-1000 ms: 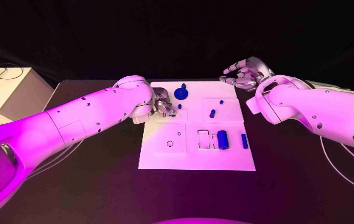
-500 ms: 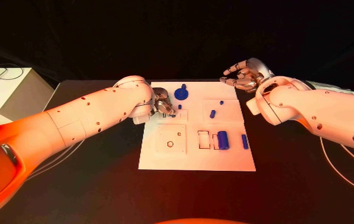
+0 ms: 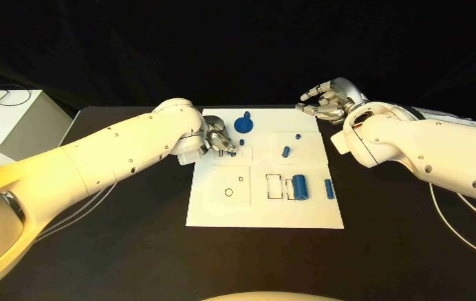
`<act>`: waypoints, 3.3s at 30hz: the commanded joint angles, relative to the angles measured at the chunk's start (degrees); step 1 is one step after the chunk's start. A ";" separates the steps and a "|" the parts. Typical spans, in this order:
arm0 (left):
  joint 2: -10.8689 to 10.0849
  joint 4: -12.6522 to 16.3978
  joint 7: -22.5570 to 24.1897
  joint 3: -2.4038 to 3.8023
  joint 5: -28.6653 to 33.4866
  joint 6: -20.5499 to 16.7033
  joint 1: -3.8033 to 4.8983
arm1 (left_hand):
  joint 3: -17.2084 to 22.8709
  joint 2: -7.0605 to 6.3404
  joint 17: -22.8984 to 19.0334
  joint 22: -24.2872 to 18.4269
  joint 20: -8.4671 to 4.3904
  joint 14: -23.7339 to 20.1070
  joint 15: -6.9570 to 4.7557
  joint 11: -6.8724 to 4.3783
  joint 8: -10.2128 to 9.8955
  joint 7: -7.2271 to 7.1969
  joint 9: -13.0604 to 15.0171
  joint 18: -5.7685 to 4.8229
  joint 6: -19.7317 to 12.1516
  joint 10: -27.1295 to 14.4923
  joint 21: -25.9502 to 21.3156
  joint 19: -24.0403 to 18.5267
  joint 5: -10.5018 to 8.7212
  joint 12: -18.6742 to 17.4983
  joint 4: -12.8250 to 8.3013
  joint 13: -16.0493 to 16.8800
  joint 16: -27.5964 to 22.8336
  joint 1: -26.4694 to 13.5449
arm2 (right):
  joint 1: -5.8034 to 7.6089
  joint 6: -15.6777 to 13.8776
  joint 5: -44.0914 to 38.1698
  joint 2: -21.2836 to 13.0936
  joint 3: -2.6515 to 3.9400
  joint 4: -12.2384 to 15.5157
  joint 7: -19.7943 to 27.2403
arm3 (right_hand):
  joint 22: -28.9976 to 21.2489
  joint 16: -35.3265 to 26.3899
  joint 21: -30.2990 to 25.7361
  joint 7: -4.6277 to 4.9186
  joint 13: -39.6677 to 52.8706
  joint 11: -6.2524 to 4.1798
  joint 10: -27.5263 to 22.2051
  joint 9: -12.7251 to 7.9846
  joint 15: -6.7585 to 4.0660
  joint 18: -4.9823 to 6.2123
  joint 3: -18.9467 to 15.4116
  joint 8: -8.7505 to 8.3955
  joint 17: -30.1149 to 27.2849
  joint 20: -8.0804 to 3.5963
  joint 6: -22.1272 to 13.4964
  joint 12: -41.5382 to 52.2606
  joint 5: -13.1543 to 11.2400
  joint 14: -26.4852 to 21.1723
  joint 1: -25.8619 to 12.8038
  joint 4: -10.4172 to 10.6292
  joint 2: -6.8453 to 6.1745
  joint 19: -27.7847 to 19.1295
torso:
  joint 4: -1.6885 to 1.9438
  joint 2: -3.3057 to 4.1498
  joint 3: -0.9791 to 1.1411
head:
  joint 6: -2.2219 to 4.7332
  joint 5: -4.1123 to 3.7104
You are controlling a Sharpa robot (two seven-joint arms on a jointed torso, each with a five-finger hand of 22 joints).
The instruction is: Assemble the parts on the task board
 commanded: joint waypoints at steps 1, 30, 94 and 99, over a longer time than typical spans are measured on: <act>0.06 -0.38 -0.41 0.41 2.23 3.79 0.09 | 9.25 0.33 15.08 0.09 -0.32 6.05 -0.32 -0.13 0.10 -3.74 11.70 -0.45 3.94 0.47 0.37 0.20 0.42 0.07 -9.60 -0.13 0.21 -0.05 | -0.08 0.91 -0.56 0.04 0.02 -0.04 0.11 | 7.77 0.35 -0.34 0.15 13.29 0.05 3.95 -0.06 0.30 -0.20 0.27 0.14 15.09 0.21 -0.34 -0.11 0.19 5.97 -0.34 0.10 -0.19 3.39 | 0.07 -0.06 0.05 | -0.16 -0.03; 3.70 -5.20 -0.79 0.99 3.33 11.15 3.33 | 9.45 -0.06 15.08 0.35 -0.37 6.05 -0.34 -0.15 -0.10 -3.74 11.84 -0.50 4.16 0.75 0.48 0.32 1.20 0.19 -10.68 0.19 0.21 0.05 | -0.16 1.18 -0.59 0.34 0.02 -0.28 -0.17 | 7.69 0.35 -0.44 0.16 13.27 0.06 3.92 -0.09 0.31 -0.18 0.38 0.17 15.09 0.22 -0.45 -0.13 0.42 5.97 -0.66 0.07 -0.21 3.36 | 0.08 -0.11 -0.09 | -0.70 -0.20; 5.12 -6.91 -0.81 -1.04 0.07 11.28 3.24 | 9.48 0.05 15.08 0.39 -0.38 6.05 -0.32 -0.12 -0.23 -3.70 11.87 -0.51 4.23 0.78 0.49 0.32 1.44 0.16 -10.87 0.18 0.21 -0.02 | -0.16 1.41 -0.70 0.23 0.02 -0.03 -0.20 | 7.69 0.35 -0.44 0.16 13.27 0.06 3.92 -0.09 0.31 -0.18 0.38 0.17 15.09 0.22 -0.45 -0.13 0.42 5.97 -0.66 0.07 -0.21 3.36 | 0.03 -0.08 -0.04 | -1.63 0.03; 5.15 -7.00 -0.82 -1.08 0.05 11.35 3.22 | 9.46 0.11 15.08 0.40 -0.38 6.05 -0.31 -0.10 -0.30 -3.67 11.90 -0.52 4.25 0.77 0.49 0.32 1.46 0.12 -10.92 0.12 0.21 -0.11 | -0.16 1.42 -0.70 0.23 0.02 -0.03 -0.20 | 7.69 0.35 -0.44 0.16 13.27 0.06 3.92 -0.09 0.31 -0.18 0.38 0.17 15.09 0.22 -0.45 -0.13 0.42 5.97 -0.66 0.07 -0.21 3.36 | 0.04 -0.11 -0.04 | -1.71 0.03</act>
